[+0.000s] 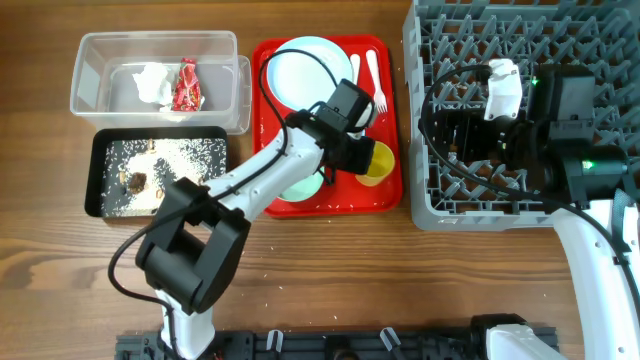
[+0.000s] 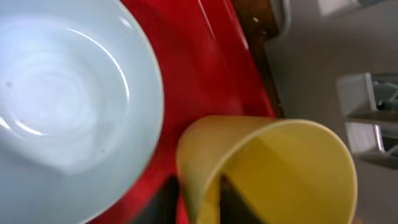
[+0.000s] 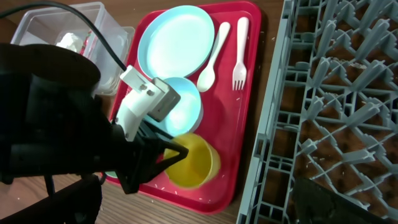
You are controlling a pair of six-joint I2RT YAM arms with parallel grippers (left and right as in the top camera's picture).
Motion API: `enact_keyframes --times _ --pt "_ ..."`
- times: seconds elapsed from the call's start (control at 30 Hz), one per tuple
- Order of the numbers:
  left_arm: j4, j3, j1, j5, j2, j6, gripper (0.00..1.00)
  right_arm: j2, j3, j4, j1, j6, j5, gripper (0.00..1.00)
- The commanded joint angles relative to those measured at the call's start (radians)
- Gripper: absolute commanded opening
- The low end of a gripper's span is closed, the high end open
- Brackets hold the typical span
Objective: Sort waste into correct bins and load items into the dishwasher rack
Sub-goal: 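Grasp the yellow cup on the red tray with the left gripper, then hand the yellow cup from the left gripper to the right gripper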
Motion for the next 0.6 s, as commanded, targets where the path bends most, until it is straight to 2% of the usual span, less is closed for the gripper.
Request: enact_keyframes --times 0.0,0.1,0.2,0.37,0.53,0.57 --pt "0.003 0.009 -0.002 0.016 -0.003 0.005 0.04 0.010 0.023 0.002 0.004 0.013 -0.016 1.00" --pt "-0.006 0.009 0.009 0.027 -0.021 -0.029 0.04 0.010 0.023 0.000 0.004 0.014 -0.016 1.00" --pt "-0.014 0.009 0.041 0.124 -0.068 -0.052 0.04 0.010 0.023 -0.003 0.004 0.040 -0.017 1.00" --pt "-0.014 0.009 0.157 0.421 -0.158 -0.092 0.04 0.014 0.021 0.006 0.004 0.063 -0.121 1.00" --pt "-0.005 0.009 0.335 0.882 -0.192 -0.103 0.04 0.054 0.021 0.062 0.004 0.022 -0.297 1.00" --pt "-0.005 0.009 0.354 0.937 -0.192 -0.103 0.04 0.064 0.021 0.075 0.004 0.010 -0.333 1.00"
